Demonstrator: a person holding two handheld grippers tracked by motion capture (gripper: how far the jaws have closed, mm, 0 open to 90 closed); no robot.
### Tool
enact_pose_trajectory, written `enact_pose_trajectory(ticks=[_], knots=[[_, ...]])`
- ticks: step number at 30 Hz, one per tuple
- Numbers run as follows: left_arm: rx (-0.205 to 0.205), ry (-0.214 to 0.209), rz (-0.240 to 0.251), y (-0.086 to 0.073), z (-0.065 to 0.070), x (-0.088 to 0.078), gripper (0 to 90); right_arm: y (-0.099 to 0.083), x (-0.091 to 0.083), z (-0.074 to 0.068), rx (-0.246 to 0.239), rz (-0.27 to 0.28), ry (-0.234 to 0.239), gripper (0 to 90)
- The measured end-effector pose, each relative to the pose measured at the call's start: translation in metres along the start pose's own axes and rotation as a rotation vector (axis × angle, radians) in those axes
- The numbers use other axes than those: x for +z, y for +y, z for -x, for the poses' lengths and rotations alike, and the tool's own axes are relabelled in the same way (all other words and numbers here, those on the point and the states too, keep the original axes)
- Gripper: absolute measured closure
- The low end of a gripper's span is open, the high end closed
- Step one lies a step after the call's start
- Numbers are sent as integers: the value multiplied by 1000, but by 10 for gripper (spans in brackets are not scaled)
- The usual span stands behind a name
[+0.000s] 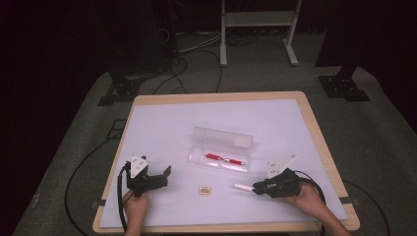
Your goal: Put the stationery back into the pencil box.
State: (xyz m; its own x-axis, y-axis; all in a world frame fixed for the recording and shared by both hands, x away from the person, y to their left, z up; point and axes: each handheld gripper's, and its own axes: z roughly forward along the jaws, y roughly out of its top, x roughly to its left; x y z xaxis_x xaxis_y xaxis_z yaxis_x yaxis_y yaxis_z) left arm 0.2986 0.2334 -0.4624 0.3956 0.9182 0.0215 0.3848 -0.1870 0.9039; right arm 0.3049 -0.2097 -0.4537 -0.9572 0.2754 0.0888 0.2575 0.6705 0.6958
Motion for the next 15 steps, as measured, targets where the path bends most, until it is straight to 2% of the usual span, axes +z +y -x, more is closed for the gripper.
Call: enact_pose_trajectory(ticks=[15], knots=[[-2, -2, 2, 0, 0, 0, 0, 20, -3, 5, -12, 3, -7, 780]])
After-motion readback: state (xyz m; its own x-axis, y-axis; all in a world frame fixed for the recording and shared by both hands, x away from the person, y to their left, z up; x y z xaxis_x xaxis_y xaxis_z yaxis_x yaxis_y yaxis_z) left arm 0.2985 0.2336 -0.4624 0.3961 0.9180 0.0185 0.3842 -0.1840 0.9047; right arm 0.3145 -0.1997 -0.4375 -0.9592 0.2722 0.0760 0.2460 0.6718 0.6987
